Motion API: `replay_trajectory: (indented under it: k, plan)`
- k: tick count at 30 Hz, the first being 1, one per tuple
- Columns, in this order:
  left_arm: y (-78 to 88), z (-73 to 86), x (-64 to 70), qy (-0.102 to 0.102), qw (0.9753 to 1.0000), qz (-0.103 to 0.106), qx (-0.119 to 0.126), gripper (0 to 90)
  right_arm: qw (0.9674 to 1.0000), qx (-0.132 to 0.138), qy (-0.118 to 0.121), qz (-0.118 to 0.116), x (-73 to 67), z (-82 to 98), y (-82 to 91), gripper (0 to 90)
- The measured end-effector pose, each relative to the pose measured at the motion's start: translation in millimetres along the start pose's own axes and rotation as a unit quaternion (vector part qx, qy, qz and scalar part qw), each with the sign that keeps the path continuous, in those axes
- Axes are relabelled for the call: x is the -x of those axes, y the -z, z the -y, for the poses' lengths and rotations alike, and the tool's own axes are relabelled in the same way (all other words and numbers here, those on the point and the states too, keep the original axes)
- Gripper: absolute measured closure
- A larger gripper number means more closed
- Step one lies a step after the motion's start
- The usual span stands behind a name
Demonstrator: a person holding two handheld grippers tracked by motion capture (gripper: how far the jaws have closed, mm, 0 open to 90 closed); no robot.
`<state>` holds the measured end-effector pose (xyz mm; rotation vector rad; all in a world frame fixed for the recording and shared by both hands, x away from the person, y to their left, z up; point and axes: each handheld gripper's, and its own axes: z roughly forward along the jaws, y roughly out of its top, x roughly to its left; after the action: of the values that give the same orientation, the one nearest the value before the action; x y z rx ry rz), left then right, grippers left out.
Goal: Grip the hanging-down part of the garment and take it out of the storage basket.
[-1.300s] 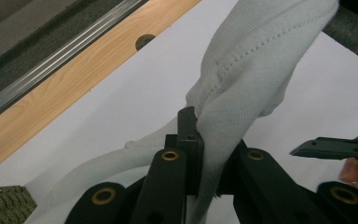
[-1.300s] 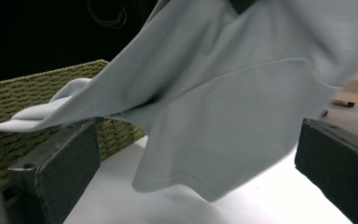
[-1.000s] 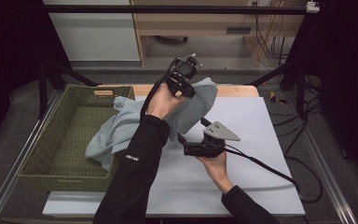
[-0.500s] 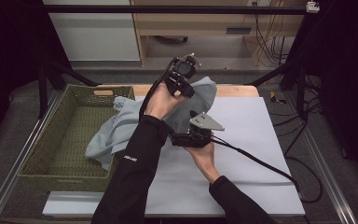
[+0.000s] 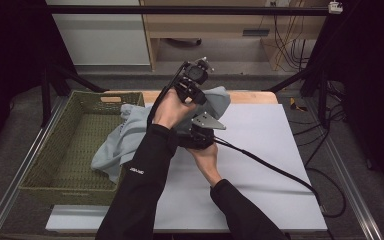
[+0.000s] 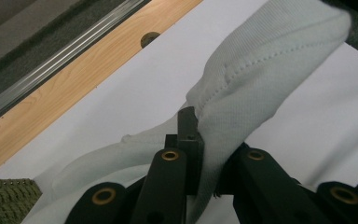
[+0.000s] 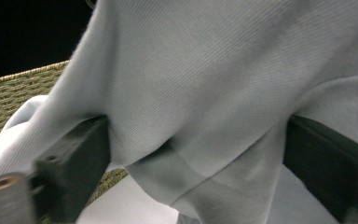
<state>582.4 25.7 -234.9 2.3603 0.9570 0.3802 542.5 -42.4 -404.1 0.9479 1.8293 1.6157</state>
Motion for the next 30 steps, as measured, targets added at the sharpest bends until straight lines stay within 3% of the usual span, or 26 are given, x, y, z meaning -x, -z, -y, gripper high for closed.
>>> replay_trajectory:
  k: [6,10,12,20,26,30]
  plan:
    - [0.2,2.6,-1.8,0.000,1.0000,-0.003,0.000,83.7,1.0000,-0.007,0.003,0.004,1.3,-0.1,-1.2,46.7]
    - [-0.2,3.9,-3.4,0.004,1.0000,-0.006,-0.001,83.7,0.9998,-0.014,0.009,0.009,0.7,-0.9,1.7,75.5]
    - [-0.2,4.2,-3.6,0.007,0.9999,-0.007,0.001,83.7,0.9998,-0.017,0.007,0.009,0.6,-1.7,1.9,82.3]
    - [4.5,2.8,-2.5,0.000,0.9999,-0.009,0.007,83.7,0.9995,-0.031,0.007,-0.002,0.6,-9.4,12.6,85.7]
    - [8.9,3.5,-1.6,0.009,0.9998,-0.012,0.015,83.7,0.9991,-0.022,0.032,-0.014,1.0,-12.2,34.4,86.1]
    - [13.0,3.8,-0.5,0.002,0.9998,-0.015,0.014,83.7,0.9994,-0.018,0.020,-0.019,2.2,-15.3,49.9,86.2]
